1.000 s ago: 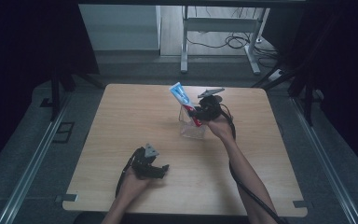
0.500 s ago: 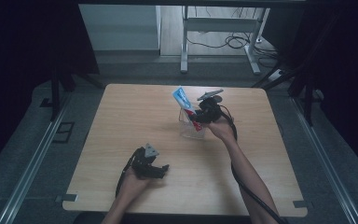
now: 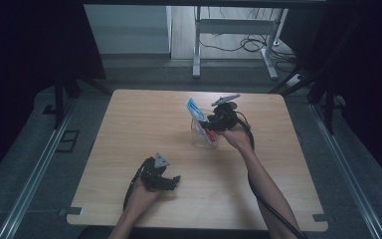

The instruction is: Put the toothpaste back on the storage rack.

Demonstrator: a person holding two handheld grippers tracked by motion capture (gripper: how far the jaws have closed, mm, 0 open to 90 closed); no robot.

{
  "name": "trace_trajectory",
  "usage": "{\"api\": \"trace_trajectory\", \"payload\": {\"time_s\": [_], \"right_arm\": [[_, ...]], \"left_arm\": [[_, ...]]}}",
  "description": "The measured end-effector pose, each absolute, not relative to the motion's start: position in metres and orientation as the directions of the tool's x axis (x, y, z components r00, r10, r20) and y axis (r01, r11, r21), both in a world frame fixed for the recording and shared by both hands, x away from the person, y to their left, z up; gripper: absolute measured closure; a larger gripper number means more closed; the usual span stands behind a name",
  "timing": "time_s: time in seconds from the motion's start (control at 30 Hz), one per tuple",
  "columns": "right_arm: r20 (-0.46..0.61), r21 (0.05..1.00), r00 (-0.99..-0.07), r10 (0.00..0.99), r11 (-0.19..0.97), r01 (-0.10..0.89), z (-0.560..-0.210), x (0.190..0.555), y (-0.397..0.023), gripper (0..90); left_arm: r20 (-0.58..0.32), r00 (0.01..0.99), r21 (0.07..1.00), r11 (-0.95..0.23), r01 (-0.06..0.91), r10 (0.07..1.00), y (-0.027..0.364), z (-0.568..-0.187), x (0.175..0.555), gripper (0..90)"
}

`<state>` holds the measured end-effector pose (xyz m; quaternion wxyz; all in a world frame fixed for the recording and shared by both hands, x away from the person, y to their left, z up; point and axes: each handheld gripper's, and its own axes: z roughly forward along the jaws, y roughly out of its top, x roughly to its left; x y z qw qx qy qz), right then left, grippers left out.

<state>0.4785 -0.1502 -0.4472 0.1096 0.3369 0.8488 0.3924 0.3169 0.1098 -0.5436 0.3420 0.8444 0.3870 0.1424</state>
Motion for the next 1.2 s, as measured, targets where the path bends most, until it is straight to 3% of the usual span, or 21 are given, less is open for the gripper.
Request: {"api": "trace_trajectory", "payload": {"time_s": [0.93,1.2], "right_arm": [[0.075,0.758,-0.786,0.613,0.477,0.445,-0.425,0.447,-0.152,15.3],[0.062,0.769,-0.789,0.612,0.475,0.429,-0.417,0.433,-0.157,12.5]], "left_arm": [[-0.022,0.661,0.687,-0.469,0.555,0.75,0.11,-0.543,0.317,14.3],[-0.022,0.66,0.688,-0.468,0.555,0.751,0.11,-0.544,0.317,14.3]]}}
